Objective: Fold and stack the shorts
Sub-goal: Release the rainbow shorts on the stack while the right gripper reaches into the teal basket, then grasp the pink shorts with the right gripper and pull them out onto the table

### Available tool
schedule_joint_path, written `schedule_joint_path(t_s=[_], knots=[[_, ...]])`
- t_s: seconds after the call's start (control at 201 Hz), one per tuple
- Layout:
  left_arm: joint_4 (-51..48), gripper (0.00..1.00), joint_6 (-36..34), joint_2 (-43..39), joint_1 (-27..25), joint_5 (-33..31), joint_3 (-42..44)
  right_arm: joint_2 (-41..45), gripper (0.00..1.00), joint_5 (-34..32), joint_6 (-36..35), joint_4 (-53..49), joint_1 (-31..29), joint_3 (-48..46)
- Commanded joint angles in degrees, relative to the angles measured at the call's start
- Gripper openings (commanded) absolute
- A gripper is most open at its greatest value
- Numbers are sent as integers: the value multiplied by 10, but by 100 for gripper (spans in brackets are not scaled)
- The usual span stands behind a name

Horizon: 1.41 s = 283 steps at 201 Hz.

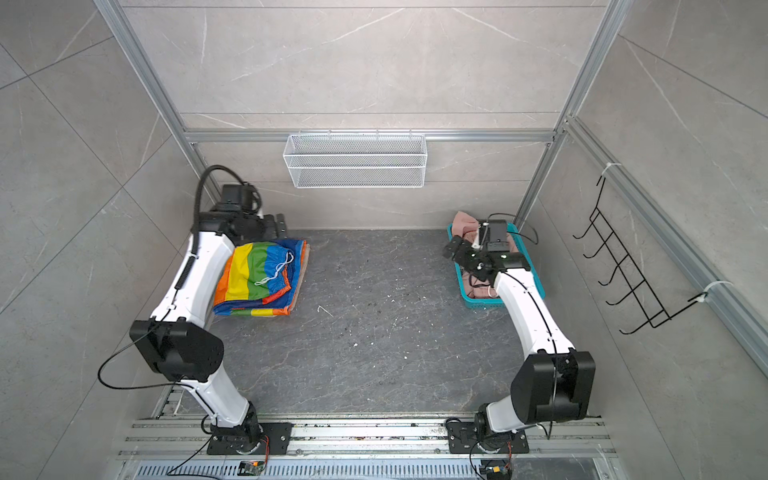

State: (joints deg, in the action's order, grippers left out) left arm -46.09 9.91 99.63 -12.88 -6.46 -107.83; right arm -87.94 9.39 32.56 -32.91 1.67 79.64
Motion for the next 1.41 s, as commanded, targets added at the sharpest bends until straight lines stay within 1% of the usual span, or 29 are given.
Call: schedule_joint_path(t_s=[0.0,0.06,0.115,0.164,0.209,0.259,0.294,0.364,0.468,0.618,0.648,0.712,0.722,0.777,0.822,0.867,0.912,0.971,0.976,1.001,1.056,1.101,1.141,1.166,1.255,1.325,1.405], knots=[[83,100,-55,-11,-129,-92,43,-79,99,-25,9,-31,36,30],[121,100,-87,5,-187,-134,52,-123,99,-32,13,-25,57,56],[145,100,-115,34,-229,-172,46,-163,100,-10,22,-7,75,79],[149,100,-137,68,-260,-203,22,-207,100,9,32,4,86,108],[149,100,-160,100,-285,-252,-7,-248,99,11,30,-6,90,148],[154,100,-183,135,-309,-295,-38,-291,100,-6,23,-34,95,197],[158,100,-202,157,-323,-304,-59,-312,99,-30,18,-55,98,230],[167,100,-234,197,-344,-320,-95,-326,100,-53,15,-59,107,249],[170,100,-252,257,-366,-338,-159,-338,99,-85,6,-44,116,247],[171,100,-220,312,-381,-344,-221,-402,100,-75,-8,-71,115,296],[180,100,-213,321,-383,-359,-226,-415,99,-75,-8,-76,115,303],[198,100,-224,334,-390,-399,-235,-432,96,-73,-10,-81,115,315],[196,100,-225,349,-391,-403,-238,-433,95,-73,-10,-82,115,316],[163,100,-215,366,-396,-402,-259,-439,89,-70,-11,-77,115,316],[129,100,-191,366,-396,-373,-268,-443,82,-63,-12,-75,115,317],[118,100,-173,356,-396,-331,-256,-449,71,-57,-12,-78,114,323],[118,100,-159,344,-396,-293,-233,-448,57,-52,-12,-78,115,327],[122,100,-139,307,-396,-255,-204,-440,38,-45,-11,-80,114,330],[122,100,-137,307,-396,-253,-204,-440,38,-45,-11,-80,114,330],[121,100,-127,299,-396,-243,-196,-433,31,-42,-11,-81,114,331],[110,100,-102,289,-396,-229,-191,-409,19,-39,-11,-80,114,329],[87,100,-82,287,-396,-215,-200,-385,11,-37,-10,-81,114,330],[61,100,-63,286,-396,-209,-212,-363,7,-35,-9,-83,114,330],[45,100,-50,286,-396,-190,-222,-347,6,-33,-7,-83,114,330],[-3,100,4,269,-393,-166,-229,-284,1,-31,0,-86,114,330],[-22,100,38,243,-386,-146,-210,-236,0,-23,8,-87,113,336],[-23,100,72,195,-372,-128,-166,-187,0,-10,4,-101,100,368]])
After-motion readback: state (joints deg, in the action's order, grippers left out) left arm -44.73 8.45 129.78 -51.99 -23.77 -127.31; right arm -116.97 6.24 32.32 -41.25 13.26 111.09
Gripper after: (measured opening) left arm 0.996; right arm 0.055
